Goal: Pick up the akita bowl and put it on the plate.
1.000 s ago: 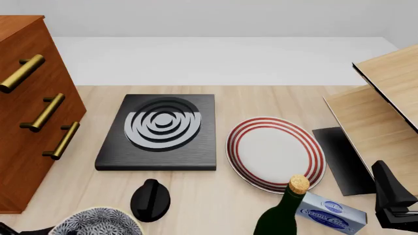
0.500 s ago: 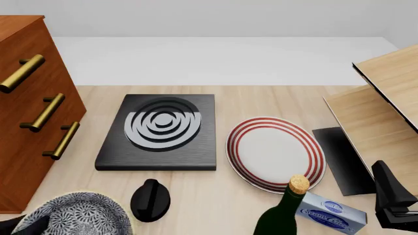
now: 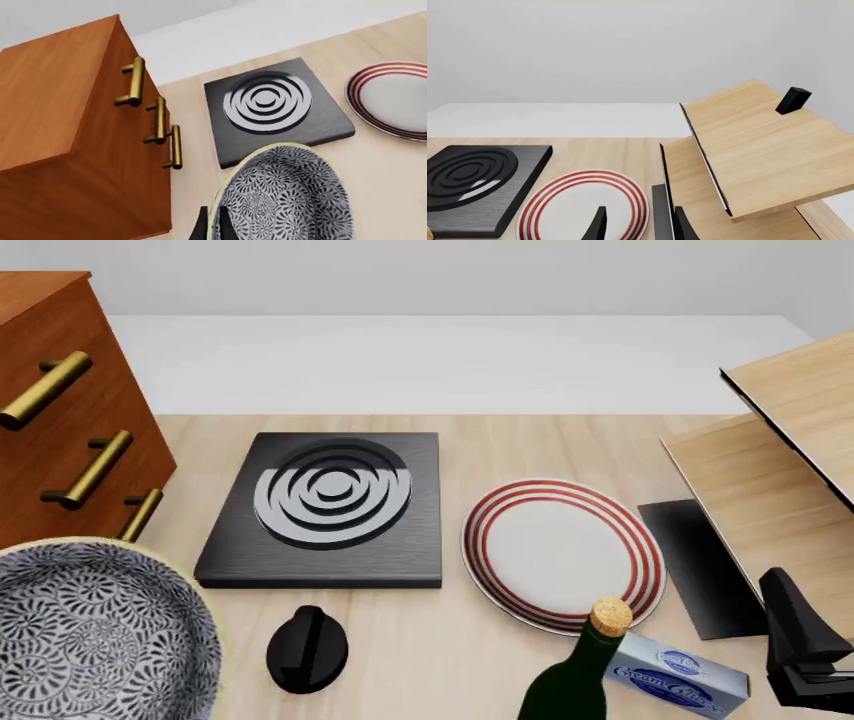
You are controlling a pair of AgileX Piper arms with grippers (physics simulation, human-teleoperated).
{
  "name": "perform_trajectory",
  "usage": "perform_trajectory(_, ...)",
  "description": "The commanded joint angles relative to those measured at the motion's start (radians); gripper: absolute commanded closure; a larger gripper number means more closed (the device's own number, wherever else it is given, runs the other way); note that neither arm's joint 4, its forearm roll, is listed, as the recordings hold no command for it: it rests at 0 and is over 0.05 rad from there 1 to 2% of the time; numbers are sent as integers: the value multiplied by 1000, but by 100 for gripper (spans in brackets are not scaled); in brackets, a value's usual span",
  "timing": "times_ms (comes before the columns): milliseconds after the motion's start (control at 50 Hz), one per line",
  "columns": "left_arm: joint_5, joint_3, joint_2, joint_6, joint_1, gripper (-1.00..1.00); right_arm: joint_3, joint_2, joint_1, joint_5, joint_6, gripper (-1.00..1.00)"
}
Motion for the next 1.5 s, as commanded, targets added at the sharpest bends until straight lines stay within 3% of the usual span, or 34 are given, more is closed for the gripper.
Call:
perform_trajectory(20, -124, -110, 95, -73, 70, 100, 0, 0, 0, 0, 0, -100)
perform_trajectory(260, -377, -150, 322, -208, 6, 100, 0, 0, 0, 0, 0, -100)
perform_trajectory(400, -461, -175, 437, -246, -37, 100, 0, 0, 0, 0, 0, -100)
perform_trajectory(540, -534, -218, 569, -357, -89, 100, 0, 0, 0, 0, 0, -100)
perform_trajectory(780, -756, -179, 811, -507, -236, 100, 0, 0, 0, 0, 0, -100)
perform_trajectory(1060, -937, -177, 1052, -563, -354, 100, 0, 0, 0, 0, 0, -100)
perform_trajectory(1160, -958, -192, 1111, -586, -417, 100, 0, 0, 0, 0, 0, -100)
perform_trajectory(1500, -997, -253, 1225, -575, -490, 100, 0, 0, 0, 0, 0, -100)
